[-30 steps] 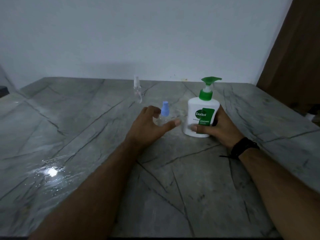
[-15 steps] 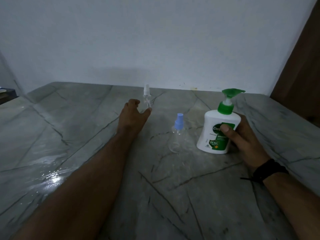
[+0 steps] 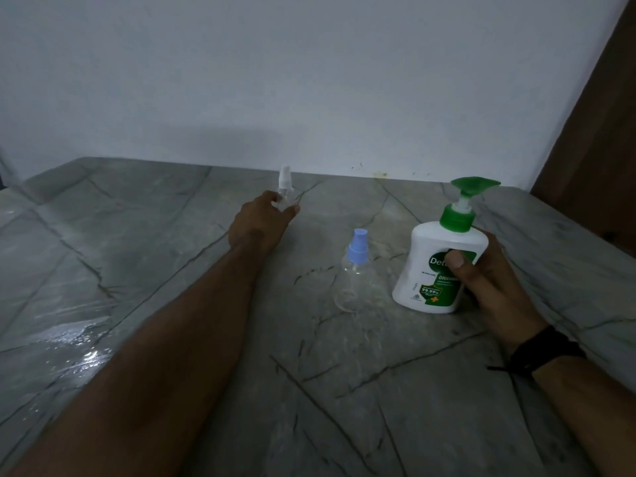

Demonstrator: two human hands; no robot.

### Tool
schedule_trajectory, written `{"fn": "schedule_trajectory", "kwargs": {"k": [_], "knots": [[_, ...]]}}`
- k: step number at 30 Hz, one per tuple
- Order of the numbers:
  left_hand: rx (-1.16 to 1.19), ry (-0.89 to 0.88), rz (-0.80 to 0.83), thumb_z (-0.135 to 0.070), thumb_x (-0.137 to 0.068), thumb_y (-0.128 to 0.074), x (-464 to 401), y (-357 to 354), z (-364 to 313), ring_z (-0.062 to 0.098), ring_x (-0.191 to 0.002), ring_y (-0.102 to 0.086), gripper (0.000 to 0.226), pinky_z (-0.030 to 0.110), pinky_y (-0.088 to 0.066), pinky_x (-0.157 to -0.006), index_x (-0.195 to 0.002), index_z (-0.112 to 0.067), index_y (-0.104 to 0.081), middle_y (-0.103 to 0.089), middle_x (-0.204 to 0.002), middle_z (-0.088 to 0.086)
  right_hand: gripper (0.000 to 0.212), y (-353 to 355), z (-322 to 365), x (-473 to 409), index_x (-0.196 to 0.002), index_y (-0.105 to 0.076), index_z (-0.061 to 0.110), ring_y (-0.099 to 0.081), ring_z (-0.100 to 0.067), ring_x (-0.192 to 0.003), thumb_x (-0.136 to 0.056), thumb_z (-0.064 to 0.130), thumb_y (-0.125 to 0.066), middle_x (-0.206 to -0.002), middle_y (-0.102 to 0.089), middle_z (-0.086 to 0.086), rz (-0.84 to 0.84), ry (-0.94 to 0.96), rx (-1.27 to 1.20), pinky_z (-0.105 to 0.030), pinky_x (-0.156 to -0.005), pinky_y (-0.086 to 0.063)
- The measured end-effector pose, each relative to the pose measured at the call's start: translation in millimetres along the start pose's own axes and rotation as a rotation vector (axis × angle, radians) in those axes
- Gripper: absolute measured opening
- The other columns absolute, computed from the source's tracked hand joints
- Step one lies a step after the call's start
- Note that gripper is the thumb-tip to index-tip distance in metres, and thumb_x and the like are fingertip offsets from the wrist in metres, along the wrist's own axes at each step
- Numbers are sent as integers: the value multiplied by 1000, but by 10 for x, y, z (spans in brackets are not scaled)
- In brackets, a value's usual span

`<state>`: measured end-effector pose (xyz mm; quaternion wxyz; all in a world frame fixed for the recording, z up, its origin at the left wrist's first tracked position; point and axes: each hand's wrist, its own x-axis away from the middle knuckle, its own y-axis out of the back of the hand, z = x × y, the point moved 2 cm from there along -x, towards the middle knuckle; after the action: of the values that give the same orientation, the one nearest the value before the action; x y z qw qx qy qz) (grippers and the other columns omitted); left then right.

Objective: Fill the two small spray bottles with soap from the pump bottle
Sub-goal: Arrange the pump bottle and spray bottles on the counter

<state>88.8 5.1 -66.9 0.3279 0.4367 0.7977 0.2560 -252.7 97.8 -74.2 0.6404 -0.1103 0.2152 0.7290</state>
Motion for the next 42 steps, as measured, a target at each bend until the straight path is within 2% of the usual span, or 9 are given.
{"fn": "schedule_trajectory", "kwargs": {"k": [7, 10, 16, 20, 24, 28, 32, 37, 42], "knots": [[-35, -23, -14, -66, -80, -61, 279, 181, 43, 22, -102, -64, 56, 31, -45, -78, -122, -28, -59, -69, -115, -3, 94, 56, -16, -8, -143, -39, 30, -55, -11, -124, -69, 83, -60, -130, -57, 17, -53, 16, 109, -41, -105, -45], [-38, -45, 25, -66, -81, -61, 461, 298, 99, 20, -94, -64, 58, 35, -52, -80, -123, -27, -57, -69, -112, -2, 98, 60, 26, 5, -145, -31, 36, -51, -4, -120, -65, 87, -56, -129, -50, 21, -130, -5, 127, -37, -106, -42], [-50, -59, 57, -65, -81, -62, 903, 576, 191, 15, -86, -64, 58, 36, -55, -78, -123, -26, -56, -69, -107, -3, 107, 128, 117, 66, -153, -24, 24, -40, -16, -126, -71, 90, -45, -143, -33, -5, -364, 111, 289, -31, -104, -38], [-35, -53, 63, -64, -81, -63, 1189, 733, 217, 15, -87, -64, 57, 38, -55, -79, -122, -26, -57, -68, -107, -3, 90, 169, 189, 142, -150, -29, 14, -38, -30, -131, -86, 77, -44, -145, -31, -18, -456, 195, 389, -48, -112, -36], [-51, -51, 43, -62, -81, -64, 1380, 817, 216, 14, -87, -63, 53, 39, -56, -80, -119, -25, -58, -67, -103, -4, 63, 100, 496, 235, -137, -42, 5, -46, -35, -121, -96, 51, -56, -134, -40, -22, -486, 352, 460, -52, -101, -43], [-56, -36, 31, -64, -79, -65, 1482, 848, 228, 14, -84, -63, 51, 41, -56, -78, -113, -27, -59, -67, -100, -5, 35, -284, 991, 526, -113, -54, 5, -54, -13, -83, -88, 22, -72, -110, -54, -12, -319, 472, 464, -18, -73, -46], [-72, -25, 18, -64, -79, -65, 1537, 876, 197, 14, -84, -62, 51, 37, -55, -75, -112, -26, -59, -65, -102, -5, 38, -723, 1086, 708, -113, -53, 23, -52, -13, -63, -84, 30, -77, -101, -58, 3, -72, 299, 428, -23, -59, -44], [-60, -19, 3, -63, -78, -66, 1551, 882, 193, 14, -81, -60, 48, 34, -51, -69, -107, -26, -59, -64, -98, -4, 88, -994, 860, 645, -150, -26, 18, -49, -17, -115, -82, 41, -76, -142, -41, -3, 111, 9, 539, -20, -93, -35], [-57, -7, 26, -64, -78, -66, 1535, 877, 206, 15, -82, -61, 47, 41, -55, -76, -105, -27, -57, -64, -100, -3, 96, -1135, 747, 446, -157, -5, 13, -32, -25, -142, -90, 36, -70, -159, -21, -8, 94, -86, 598, -26, -110, -27]]}}
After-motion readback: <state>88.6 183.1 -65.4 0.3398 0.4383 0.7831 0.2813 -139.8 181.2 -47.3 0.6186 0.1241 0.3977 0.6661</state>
